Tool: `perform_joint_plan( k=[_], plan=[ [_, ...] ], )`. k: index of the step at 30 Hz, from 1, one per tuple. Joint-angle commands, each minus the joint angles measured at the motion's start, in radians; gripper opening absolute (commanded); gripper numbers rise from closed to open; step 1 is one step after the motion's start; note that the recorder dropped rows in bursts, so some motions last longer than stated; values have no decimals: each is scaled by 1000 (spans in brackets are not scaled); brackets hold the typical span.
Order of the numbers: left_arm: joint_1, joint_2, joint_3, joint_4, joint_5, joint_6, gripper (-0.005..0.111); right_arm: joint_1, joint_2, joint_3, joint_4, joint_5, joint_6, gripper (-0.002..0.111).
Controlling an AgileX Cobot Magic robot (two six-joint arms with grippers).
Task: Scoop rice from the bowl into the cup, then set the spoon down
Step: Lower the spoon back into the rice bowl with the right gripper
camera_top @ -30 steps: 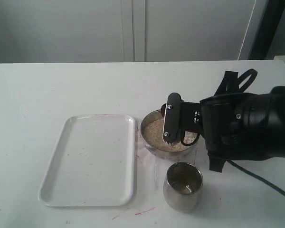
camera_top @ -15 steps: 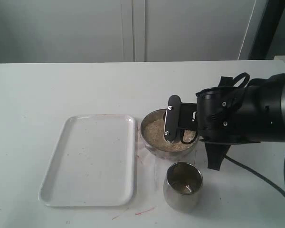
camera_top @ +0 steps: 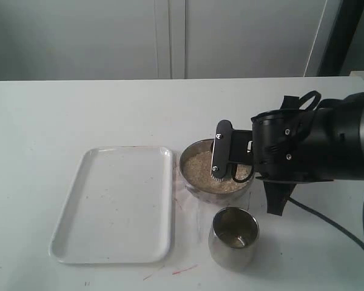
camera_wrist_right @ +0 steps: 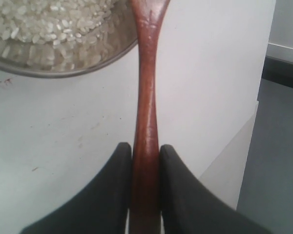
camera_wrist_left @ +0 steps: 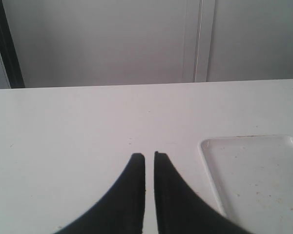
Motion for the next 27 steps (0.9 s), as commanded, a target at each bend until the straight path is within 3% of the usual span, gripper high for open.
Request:
perform_joint_plan(
  k=[1,27],
  plan=[
    [-1,-1,-7,-3,-4,-4,14,-6,-1,-5,-14,6,-6,0],
    [-1,-1,-7,-3,-4,-4,14,-38,11,-5,16,-37,16,0]
  ],
)
